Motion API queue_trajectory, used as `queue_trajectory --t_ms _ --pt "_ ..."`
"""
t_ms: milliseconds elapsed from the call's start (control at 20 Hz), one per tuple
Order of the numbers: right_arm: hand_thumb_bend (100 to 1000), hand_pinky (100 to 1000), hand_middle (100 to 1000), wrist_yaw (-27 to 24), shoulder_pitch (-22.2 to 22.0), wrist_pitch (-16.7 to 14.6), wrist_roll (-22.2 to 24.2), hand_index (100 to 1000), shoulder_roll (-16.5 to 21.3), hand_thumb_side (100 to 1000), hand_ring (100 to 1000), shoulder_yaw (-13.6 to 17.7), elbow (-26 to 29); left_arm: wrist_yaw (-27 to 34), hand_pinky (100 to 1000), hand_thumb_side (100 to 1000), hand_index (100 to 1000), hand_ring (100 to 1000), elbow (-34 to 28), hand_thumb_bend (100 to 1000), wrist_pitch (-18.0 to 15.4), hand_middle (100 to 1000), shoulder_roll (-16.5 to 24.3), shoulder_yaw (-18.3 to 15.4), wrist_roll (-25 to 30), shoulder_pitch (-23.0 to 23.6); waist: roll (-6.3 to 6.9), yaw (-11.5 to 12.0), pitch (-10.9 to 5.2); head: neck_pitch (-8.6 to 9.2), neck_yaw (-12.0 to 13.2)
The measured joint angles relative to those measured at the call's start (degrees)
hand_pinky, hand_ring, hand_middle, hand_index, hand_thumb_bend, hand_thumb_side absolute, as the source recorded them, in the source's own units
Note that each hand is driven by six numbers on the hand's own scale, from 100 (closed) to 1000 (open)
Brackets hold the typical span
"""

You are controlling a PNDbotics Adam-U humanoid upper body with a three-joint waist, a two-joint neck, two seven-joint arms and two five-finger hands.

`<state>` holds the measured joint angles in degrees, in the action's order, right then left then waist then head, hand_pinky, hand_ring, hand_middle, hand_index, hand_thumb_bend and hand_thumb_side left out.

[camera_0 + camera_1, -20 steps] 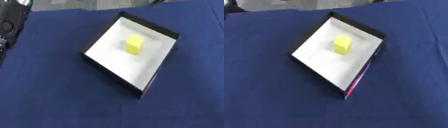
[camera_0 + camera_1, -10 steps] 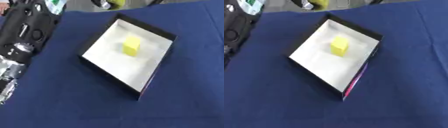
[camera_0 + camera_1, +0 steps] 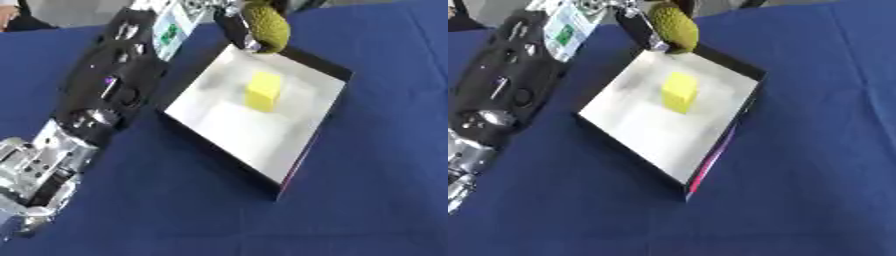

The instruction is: Pick up objects on the table and place them in the box.

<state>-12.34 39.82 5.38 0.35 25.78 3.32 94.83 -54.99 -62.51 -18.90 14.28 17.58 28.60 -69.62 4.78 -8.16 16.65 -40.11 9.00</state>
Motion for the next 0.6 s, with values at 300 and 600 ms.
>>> queue_trajectory --t_ms 300,600 --pt "100 1000 907 0.0 0.0 0.0 0.1 864 -0.3 516 942 0.0 0.0 -2.9 708 100 622 592 3.1 371 -0.8 534 -2.2 -0.1 -1.5 1.1 -0.19 -0.3 0.05 0.04 0.0" --pt "100 1000 906 0.0 0.0 0.0 0.2 863 -0.4 516 943 0.0 0.0 -4.6 871 100 846 811 5.5 341 -2.3 787 -2.7 -0.1 -0.2 1.6 -0.19 -0.5 0.06 0.04 0.0"
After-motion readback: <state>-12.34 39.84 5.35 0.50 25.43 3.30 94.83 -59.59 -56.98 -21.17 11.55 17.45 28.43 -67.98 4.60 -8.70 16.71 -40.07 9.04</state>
